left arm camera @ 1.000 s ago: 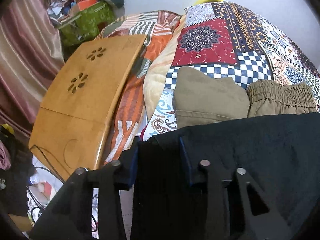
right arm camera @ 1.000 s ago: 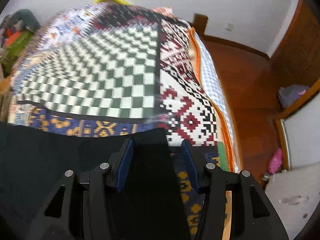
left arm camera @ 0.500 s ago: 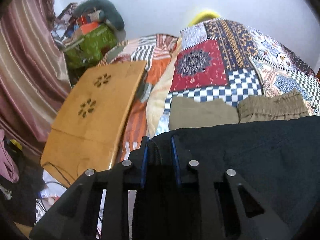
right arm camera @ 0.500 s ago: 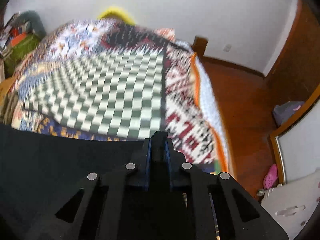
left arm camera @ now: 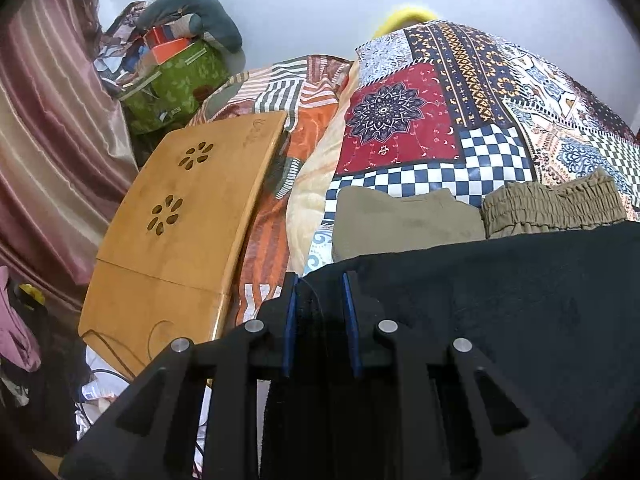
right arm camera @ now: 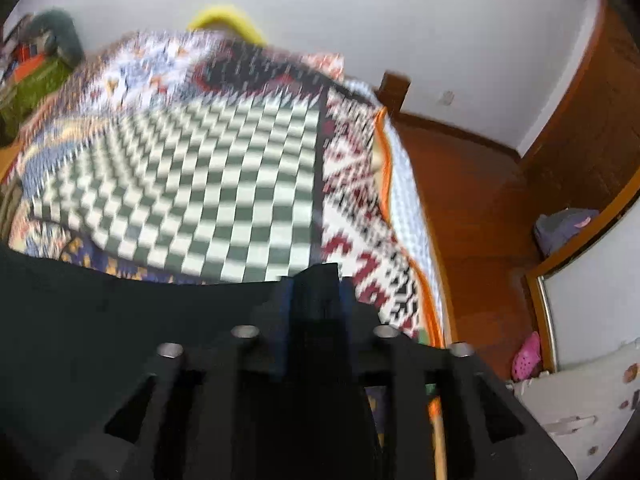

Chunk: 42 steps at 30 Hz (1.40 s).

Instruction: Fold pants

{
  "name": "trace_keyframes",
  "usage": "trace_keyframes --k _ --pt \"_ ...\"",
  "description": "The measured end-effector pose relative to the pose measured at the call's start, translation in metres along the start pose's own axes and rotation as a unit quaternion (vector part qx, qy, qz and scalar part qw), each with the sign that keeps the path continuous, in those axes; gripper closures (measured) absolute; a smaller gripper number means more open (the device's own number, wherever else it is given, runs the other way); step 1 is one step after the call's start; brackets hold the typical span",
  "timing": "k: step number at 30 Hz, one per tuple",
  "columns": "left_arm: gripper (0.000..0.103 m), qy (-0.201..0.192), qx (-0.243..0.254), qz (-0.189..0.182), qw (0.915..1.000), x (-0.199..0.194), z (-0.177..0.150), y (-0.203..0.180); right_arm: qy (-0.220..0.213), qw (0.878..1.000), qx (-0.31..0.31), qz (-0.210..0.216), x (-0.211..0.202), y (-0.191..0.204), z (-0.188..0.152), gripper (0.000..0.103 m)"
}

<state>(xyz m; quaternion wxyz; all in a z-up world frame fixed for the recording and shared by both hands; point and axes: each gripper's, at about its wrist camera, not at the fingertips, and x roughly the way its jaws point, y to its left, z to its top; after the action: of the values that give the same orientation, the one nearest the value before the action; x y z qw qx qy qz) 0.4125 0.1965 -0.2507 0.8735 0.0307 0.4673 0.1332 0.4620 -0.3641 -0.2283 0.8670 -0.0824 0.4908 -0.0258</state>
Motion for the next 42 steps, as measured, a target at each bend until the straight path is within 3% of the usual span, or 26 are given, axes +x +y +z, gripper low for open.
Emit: trace_keyframes --k 3,7,10,15,19,22,29,32,36,42 --pt "0.081 -0.006 -0.009 -0.01 0.9999 -0.005 0.0 0.004 -0.012 0.999 -0.023 0.021 -0.018 0.016 -0.004 0.066" --pt "0.081 -0.014 -0.014 -0.013 0.9997 -0.009 -0.001 0.005 -0.038 0.993 -0.051 0.102 -0.049 0.054 0.004 0.046" --pt "0.081 -0.018 -0.017 -0.017 0.9996 -0.012 -0.003 0.006 -0.037 0.985 -0.082 0.148 -0.06 0.096 0.019 0.039" --pt "0.081 -0.024 -0.014 -0.024 0.9993 -0.016 -0.007 0.008 -0.014 0.969 -0.114 0.217 -0.051 0.158 0.035 0.039" --pt "0.081 -0.026 -0.013 -0.03 0.9991 -0.018 -0.01 0.008 0.004 0.957 -0.147 0.251 -0.039 0.194 0.033 0.039" --pt "0.081 -0.021 -0.011 -0.03 0.9992 -0.015 -0.012 0.007 0.027 0.951 -0.178 0.253 -0.027 0.214 0.03 0.039" --pt "0.081 -0.005 -0.014 -0.027 0.9995 -0.002 -0.02 0.005 0.054 0.945 -0.174 0.27 -0.007 0.218 0.026 0.037" --pt "0.081 -0.005 -0.015 -0.026 0.9995 -0.003 -0.019 0.005 0.045 0.948 -0.189 0.254 -0.015 0.22 0.018 0.049" --pt "0.082 -0.014 -0.016 -0.024 0.9995 -0.01 -0.017 0.005 0.033 0.949 -0.201 0.241 -0.021 0.22 0.01 0.088" --pt "0.093 -0.031 -0.006 -0.031 0.999 -0.028 -0.012 0.003 -0.002 0.954 -0.204 0.219 -0.032 0.222 0.006 0.098"
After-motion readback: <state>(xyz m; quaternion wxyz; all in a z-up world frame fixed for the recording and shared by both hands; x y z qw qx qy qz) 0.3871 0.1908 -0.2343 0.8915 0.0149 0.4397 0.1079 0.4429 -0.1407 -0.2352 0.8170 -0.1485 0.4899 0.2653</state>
